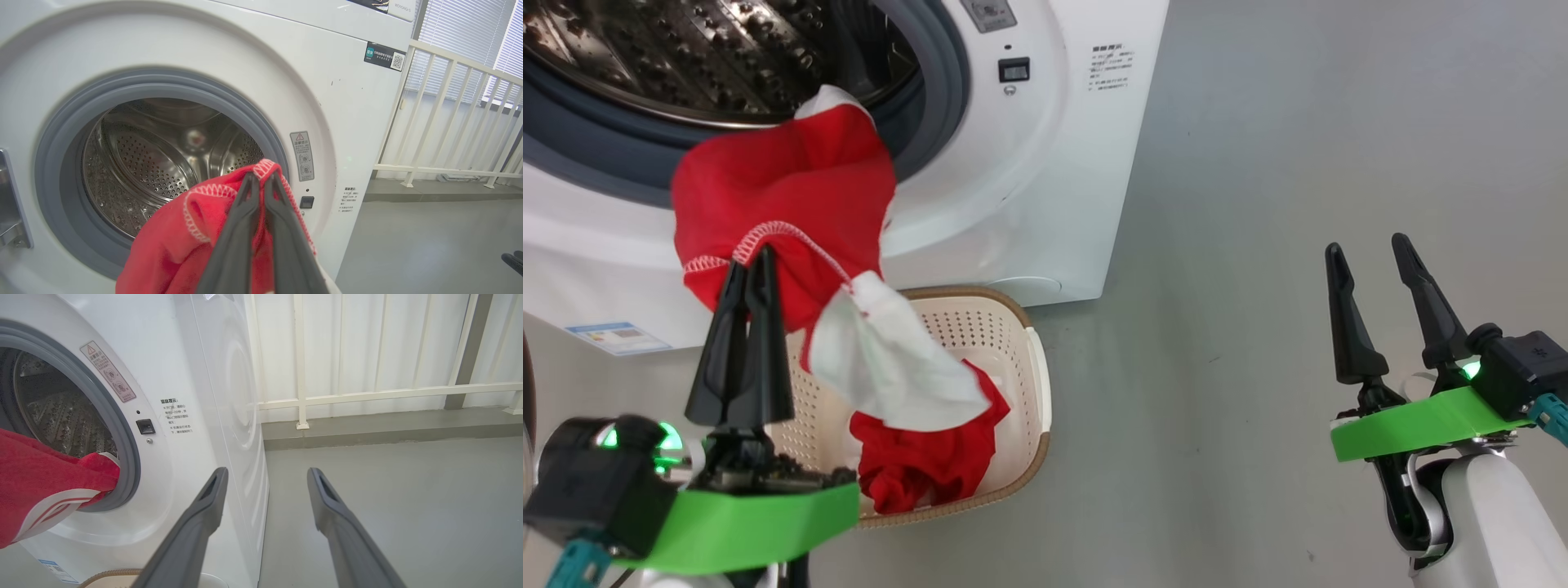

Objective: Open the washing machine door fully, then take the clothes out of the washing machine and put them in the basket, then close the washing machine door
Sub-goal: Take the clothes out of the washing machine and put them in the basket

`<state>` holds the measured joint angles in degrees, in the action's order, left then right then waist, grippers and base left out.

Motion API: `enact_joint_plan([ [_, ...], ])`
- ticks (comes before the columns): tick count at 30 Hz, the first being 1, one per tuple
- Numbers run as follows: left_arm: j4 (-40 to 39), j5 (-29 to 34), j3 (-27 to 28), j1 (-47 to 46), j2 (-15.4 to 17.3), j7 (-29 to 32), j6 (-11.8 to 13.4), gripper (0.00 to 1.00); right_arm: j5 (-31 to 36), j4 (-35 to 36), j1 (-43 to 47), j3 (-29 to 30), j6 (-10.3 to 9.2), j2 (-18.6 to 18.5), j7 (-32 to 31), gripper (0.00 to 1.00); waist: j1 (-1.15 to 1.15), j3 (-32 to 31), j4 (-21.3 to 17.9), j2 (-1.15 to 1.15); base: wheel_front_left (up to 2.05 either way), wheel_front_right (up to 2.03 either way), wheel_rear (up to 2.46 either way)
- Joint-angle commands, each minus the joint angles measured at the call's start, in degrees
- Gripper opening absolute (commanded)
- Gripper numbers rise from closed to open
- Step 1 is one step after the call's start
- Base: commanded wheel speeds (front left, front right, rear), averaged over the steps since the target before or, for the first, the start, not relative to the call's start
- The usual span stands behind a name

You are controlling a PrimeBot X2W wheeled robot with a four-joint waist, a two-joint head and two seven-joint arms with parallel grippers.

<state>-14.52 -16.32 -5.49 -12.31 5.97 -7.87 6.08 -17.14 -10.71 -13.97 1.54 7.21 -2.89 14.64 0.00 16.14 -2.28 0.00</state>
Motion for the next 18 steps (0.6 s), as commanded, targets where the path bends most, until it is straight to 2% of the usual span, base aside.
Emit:
enact_joint_plan([
  [1,-3.7,1.2,1.3,0.6,0.5,0.4,0.5,0.0,0.3,1.6,0.2,-0.8,0.28,0.0,0.4,1.0,0.0,0.3,0.2,0.0,0.0,0.0,0.0],
  [5,-6.3,1.6,0.7,1.7,0.4,1.6,1.3,0.0,0.3,1.7,0.2,-0.7,0.28,0.0,0.4,1.0,0.0,0.5,0.4,0.0,0.0,0.0,0.0],
  [8,-4.3,0.4,0.6,2.2,0.1,2.3,1.3,0.0,0.0,1.5,0.0,-1.3,0.28,0.0,0.4,1.0,0.0,0.8,0.4,0.0,0.0,0.0,0.0],
  [18,16.3,-4.8,0.2,-2.6,-1.4,-1.0,-0.6,0.0,-0.4,1.5,-1.0,-2.1,0.28,0.0,0.4,1.0,0.0,3.1,-0.7,0.0,0.0,0.0,0.0],
])
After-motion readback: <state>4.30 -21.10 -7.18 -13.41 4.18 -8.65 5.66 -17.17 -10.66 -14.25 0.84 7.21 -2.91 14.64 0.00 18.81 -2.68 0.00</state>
